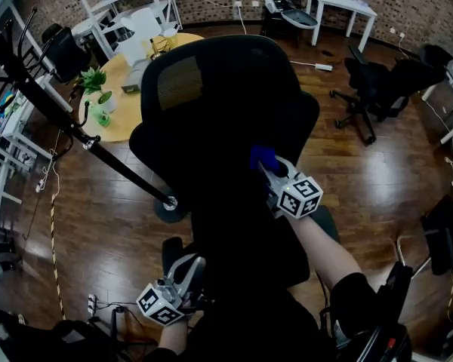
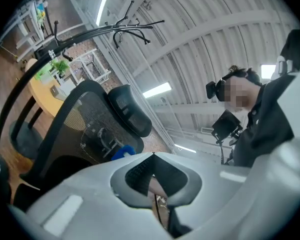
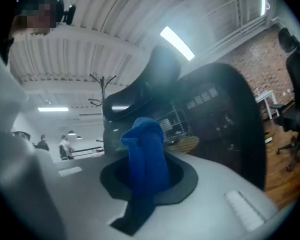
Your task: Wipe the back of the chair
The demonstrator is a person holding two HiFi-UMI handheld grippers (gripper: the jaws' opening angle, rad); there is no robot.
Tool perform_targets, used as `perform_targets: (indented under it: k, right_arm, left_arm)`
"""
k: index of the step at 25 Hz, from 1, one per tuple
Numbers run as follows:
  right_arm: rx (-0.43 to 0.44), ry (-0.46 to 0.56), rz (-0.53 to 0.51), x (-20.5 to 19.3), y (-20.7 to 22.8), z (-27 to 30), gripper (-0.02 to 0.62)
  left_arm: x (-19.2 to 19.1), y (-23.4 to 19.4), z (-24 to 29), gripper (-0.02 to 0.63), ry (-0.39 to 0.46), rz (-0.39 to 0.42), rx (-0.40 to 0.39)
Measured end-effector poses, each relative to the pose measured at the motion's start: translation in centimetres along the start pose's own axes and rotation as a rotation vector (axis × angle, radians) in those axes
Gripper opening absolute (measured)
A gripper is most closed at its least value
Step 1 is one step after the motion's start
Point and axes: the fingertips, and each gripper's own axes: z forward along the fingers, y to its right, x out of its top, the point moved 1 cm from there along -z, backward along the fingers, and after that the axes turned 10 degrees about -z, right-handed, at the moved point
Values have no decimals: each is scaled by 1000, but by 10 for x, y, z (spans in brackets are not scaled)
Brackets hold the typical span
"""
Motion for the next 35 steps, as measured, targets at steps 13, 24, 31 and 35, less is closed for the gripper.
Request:
perform_targets:
  k: [13,24,31,35]
  right_arm:
    - [429,-267,-40,-121,-210,154,38]
    - [270,-242,-43,-118,-93,100,38]
    - [-146,-267,21,-113,65,-13,38]
    - [-275,-276,54,-111,107,-60,38]
  left_arm:
    - [34,8,-118,-11,251,84,257]
    - [13,-5,-90,-11,171,47,188]
    - [-7,-24,-14,-11,8,-35,41]
    - [-24,-20,10,-11,-53,-59,-9]
